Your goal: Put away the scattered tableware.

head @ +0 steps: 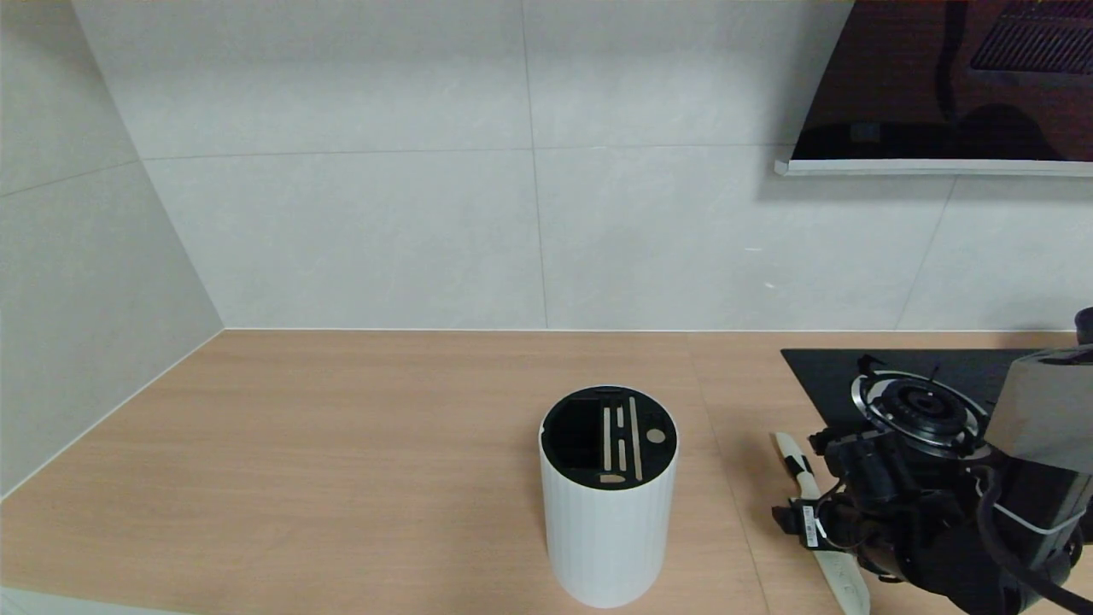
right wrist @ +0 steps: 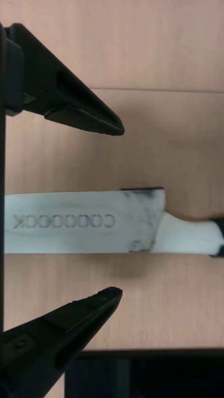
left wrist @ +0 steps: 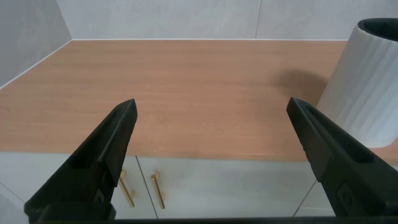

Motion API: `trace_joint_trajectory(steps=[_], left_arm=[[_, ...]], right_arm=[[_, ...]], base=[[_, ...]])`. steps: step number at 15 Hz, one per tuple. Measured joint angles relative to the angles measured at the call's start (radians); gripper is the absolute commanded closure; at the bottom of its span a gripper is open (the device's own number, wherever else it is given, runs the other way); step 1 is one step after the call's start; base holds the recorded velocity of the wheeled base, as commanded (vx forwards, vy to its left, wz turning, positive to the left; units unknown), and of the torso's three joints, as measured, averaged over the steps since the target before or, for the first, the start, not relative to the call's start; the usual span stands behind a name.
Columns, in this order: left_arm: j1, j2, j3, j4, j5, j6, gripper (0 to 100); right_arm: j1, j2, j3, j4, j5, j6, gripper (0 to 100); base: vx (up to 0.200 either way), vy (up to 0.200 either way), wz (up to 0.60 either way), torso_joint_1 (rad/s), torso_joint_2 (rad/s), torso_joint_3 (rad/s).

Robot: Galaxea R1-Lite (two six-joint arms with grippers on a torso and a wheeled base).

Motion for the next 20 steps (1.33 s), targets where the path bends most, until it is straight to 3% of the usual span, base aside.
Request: trace_joint_trajectory(steps=[3,20], left_arm=[[0.0,0.0,0.0,0.0,0.0,0.001,0],[0.0,0.0,0.0,0.0,0.0,0.0,0]], right_arm=[[0.007,0.031,-0.025,0.0,-0.049,0.015,0],[0.013,0.078,-0.048,0.0,-0.062,0.027,0]], base=[[0.0,0.0,0.0,0.0,0.0,0.0],[0.0,0.0,0.0,0.0,0.0,0.0]])
